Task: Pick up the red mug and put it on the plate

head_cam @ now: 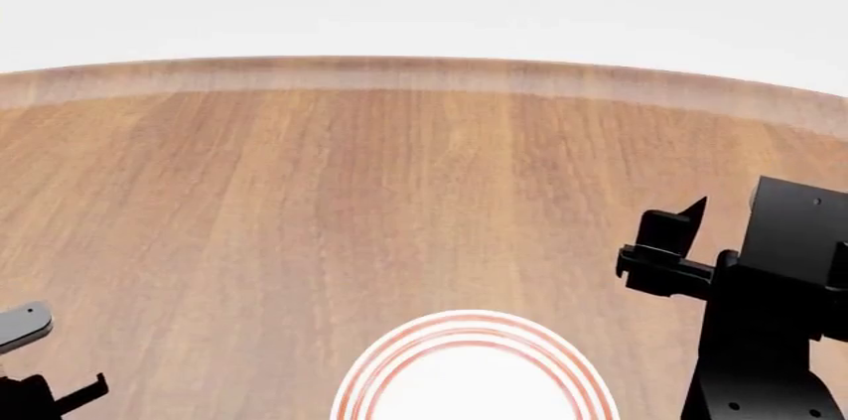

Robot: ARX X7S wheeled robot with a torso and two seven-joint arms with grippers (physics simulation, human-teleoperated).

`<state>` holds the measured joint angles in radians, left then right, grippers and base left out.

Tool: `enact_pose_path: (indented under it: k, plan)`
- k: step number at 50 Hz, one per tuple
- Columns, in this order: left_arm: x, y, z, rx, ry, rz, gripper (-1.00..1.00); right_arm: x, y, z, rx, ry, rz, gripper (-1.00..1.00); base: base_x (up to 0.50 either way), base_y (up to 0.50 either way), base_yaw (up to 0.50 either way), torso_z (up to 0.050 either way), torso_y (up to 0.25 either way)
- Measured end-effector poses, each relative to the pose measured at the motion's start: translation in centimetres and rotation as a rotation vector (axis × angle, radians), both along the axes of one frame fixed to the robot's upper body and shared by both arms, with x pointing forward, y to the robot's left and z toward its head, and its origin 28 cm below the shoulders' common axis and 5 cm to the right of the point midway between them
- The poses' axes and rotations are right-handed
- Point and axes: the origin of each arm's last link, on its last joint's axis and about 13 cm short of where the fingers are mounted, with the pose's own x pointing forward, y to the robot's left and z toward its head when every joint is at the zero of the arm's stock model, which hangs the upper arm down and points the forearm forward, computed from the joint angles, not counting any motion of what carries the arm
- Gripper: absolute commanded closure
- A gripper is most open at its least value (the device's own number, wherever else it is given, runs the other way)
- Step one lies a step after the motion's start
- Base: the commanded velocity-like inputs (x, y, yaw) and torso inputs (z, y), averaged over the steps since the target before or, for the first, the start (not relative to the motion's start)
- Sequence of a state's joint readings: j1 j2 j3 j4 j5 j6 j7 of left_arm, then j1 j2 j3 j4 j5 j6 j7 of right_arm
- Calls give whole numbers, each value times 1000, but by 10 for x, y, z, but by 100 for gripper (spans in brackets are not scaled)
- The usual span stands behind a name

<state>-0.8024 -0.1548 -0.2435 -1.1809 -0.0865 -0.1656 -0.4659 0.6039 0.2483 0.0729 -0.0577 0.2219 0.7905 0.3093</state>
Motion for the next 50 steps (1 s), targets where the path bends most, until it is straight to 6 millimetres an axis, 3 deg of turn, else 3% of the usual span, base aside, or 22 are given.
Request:
enact_pose_path:
  k: [19, 34, 50]
  plan:
    - [2, -18, 49, 7, -80, -454, 100, 1, 1, 0, -1, 1, 4, -100, 0, 0, 0, 0, 0]
    - [8, -46, 88, 29, -101, -822, 100, 4, 3, 0, 2, 5, 9, -100, 0, 0, 0, 0, 0]
    - [18, -81, 112, 38, -106, -1086, 100, 5, 4, 4, 10, 1, 14, -100, 0, 0, 0, 0, 1]
